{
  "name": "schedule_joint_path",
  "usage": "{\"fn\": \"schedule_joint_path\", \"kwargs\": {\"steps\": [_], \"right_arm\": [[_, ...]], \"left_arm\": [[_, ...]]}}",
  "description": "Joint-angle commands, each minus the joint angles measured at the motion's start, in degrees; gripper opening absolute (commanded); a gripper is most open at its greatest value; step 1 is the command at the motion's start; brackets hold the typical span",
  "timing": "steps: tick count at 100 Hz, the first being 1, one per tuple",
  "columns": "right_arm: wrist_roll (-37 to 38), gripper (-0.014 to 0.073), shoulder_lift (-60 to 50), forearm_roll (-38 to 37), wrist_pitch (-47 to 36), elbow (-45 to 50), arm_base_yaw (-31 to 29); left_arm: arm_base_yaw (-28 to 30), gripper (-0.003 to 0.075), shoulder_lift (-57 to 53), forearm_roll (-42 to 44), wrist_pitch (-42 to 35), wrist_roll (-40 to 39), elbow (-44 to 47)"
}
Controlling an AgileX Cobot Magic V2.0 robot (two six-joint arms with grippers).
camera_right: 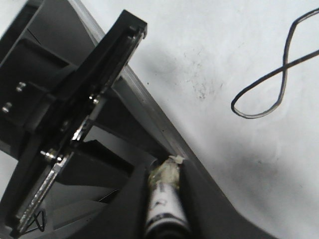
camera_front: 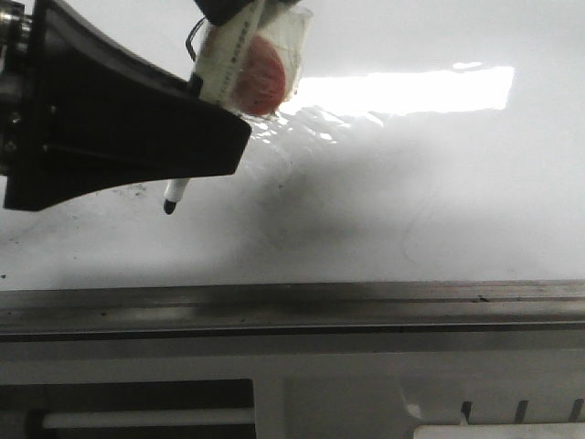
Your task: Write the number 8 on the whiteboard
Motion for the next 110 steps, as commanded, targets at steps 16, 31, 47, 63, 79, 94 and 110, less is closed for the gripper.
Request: {"fn": "schedule_joint_path", "kwargs": {"steps": [16,31,47,63,79,94,110], "right_arm": [[-0.52,0.0411,-1.39,-1.99,-2.53,-1.44,0.00],[-0.52,0.0377,-1.39,-1.99,-2.30,-1.44,0.00],[-0.52,0.0374,-1.39,-1.99,-2.16,-1.44,0.00],[-0.52,0.0374,-1.39,-1.99,0.44,-1.44,0.00],[-0.26,0.0356,-1.39,-1.49,0.78,-1.44,0.00],[0.02,0.0288,-1.39,-0.89,1.12,-1.44,0.00],[0.02,0.0259,-1.39,-0.89,2.32,-1.44,0.00]], "left_arm": [[-0.29,-0.0020,-2.04,-11.94,0.71,-4.81,-1.94],[2.29,-0.0021,-4.59,-25.30,12.86,-4.81,-2.65],[6.84,-0.0021,-3.69,-36.20,14.92,-4.81,-3.20],[10.09,-0.0021,-2.91,-38.00,14.38,-4.81,-3.76],[12.25,-0.0021,-2.91,-39.88,14.82,-4.81,-3.76],[12.94,-0.0020,-2.91,-39.88,13.36,-4.81,-3.76],[12.94,0.0015,-2.91,-39.78,13.36,-4.81,-3.76]]}}
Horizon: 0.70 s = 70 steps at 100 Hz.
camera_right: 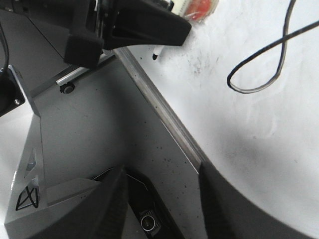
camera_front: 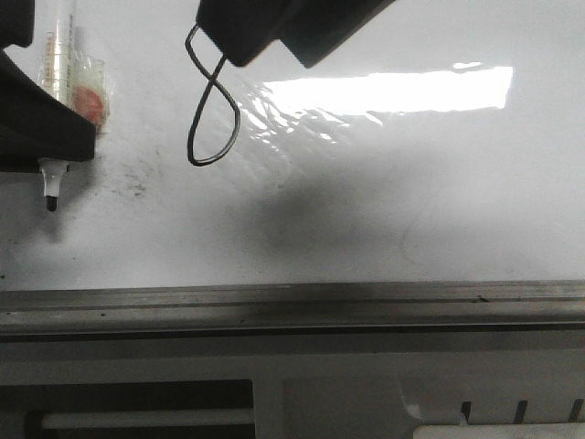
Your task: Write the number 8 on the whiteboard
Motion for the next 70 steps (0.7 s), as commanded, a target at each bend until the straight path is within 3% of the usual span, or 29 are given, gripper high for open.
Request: {"fn": "schedule_joint_path", "kwargs": {"steps": [1,8,27,34,50,56,64,70], "right_arm": [[-0.23,0.0258,-1.39,0.62,-2.12,-1.44,0.00],[-0.23,0.0259,-1.39,0.62,-1.98,-1.44,0.00],[-0.23,0.0258,-1.51,0.62,-1.61,-1.44,0.00],[-0.23,0.0259,-1.75,0.62,-1.61,-1.44,0.00],[-0.23,0.0231,-2.81,-0.69,-2.27,-1.44,0.00],[-0.23,0.0150,-3.90,-1.73,-2.53,-1.42,0.00],[-0.23,-0.0029,-6.50,-3.63,-3.95,-0.79,0.00],[0.42,-0.0065,-8.75,-4.51,-6.01,-0.09,0.00]], "left_arm": [[0.17,0.0021,-0.48,-0.43,-4.77,-0.41,-1.94],[0.17,0.0111,-0.48,-0.43,-4.77,-0.41,-1.94],[0.17,0.0446,-0.48,-0.52,-4.88,-0.41,-1.94],[0.17,0.0524,-0.48,-0.64,-4.88,-0.41,-1.94],[0.17,0.0540,-1.68,-0.64,-4.65,-0.41,-1.94],[0.17,0.0522,-3.18,-0.64,-4.00,-0.41,-1.94],[0.17,0.0482,-5.33,-0.17,-2.71,-0.30,-1.94],[0.17,0.0421,-7.25,-0.01,-1.16,-0.30,-1.94]]}}
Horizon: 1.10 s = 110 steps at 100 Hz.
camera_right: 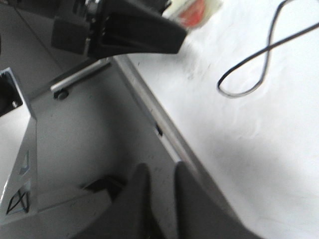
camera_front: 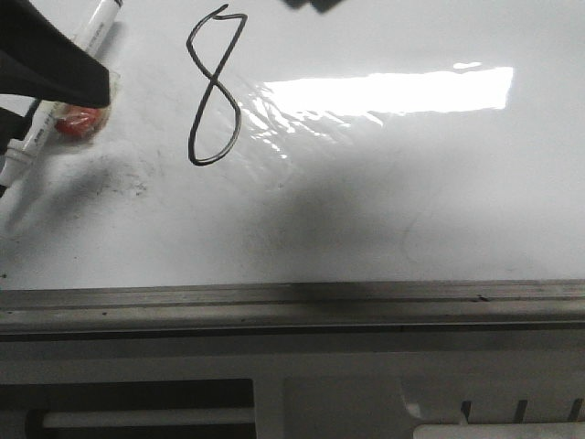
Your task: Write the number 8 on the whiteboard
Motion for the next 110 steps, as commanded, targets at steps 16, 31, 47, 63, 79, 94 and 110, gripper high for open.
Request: {"fn": "schedule_joint_path", "kwargs": {"steps": [16,31,47,63,79,94,110], "right_arm": [[1.56,-0.0062,-11.05,-4.24,-9.76,3.48,0.00],[1.69,-0.0062,-18.55,-4.98,-16.27,11.19,0.00],[1.69,-0.0062,-28.94,-4.98,-22.65,20.69,0.00],[1.69,-0.0062,-40.34,-5.64,-29.32,30.20,0.00],[1.58,-0.0062,-49.97,-6.40,-29.14,36.68,0.00],[1.58,-0.0062,-55.43,-6.40,-29.04,39.70,0.00],[1.58,-0.0063,-56.49,-6.40,-29.15,39.81,0.00]], "left_arm": [[0.17,0.0081,-7.87,0.50,0.50,0.38,-1.21],[0.17,-0.0020,-12.83,0.84,0.99,0.38,0.17],[0.17,-0.0020,-19.14,0.95,0.99,0.38,2.50],[0.17,-0.0020,-27.16,3.08,0.46,0.38,6.66],[0.17,-0.0020,-35.67,8.05,0.46,0.38,10.66],[0.17,-0.0020,-41.60,4.68,0.68,0.38,12.79],[0.17,-0.0020,-42.68,3.22,0.77,0.38,12.88]]}}
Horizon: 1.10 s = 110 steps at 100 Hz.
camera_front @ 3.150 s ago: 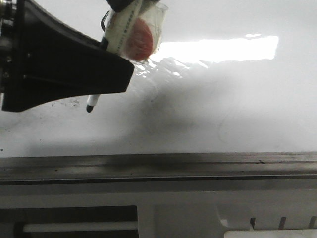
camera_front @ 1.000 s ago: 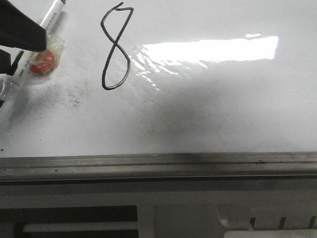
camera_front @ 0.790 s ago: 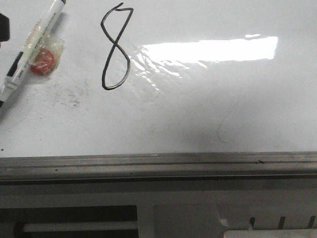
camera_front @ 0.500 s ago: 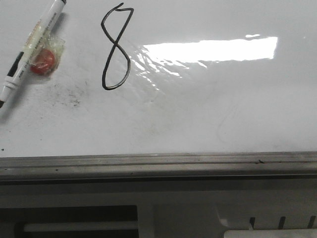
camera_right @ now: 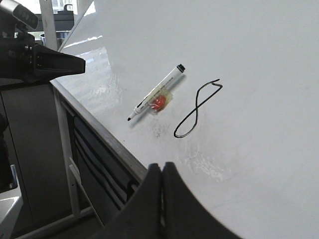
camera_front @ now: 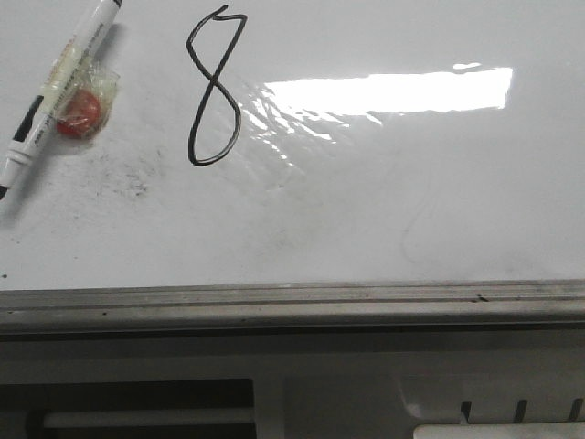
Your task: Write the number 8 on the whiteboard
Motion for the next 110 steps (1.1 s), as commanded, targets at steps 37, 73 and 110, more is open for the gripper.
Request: {"fn": "schedule_joint_path", "kwargs": {"steps": [37,73,110], "right_arm": [[-0.16,-0.0063,0.46,-0.64,-4.98,-1.34,0.00],[-0.16,-0.0063,0.46,-0.64,-4.98,-1.34,0.00],[-0.16,-0.0063,0.46,-0.64,-4.98,-1.34,0.00]], "left_arm": [[0.17,-0.0020,0.39,-0.97,-4.27,-0.05,-1.47],[0.21,-0.0020,0.10,-0.87,-3.23,-0.05,-0.67],[14.64,-0.0020,-6.23,-8.00,-4.37,32.07,3.90]]}}
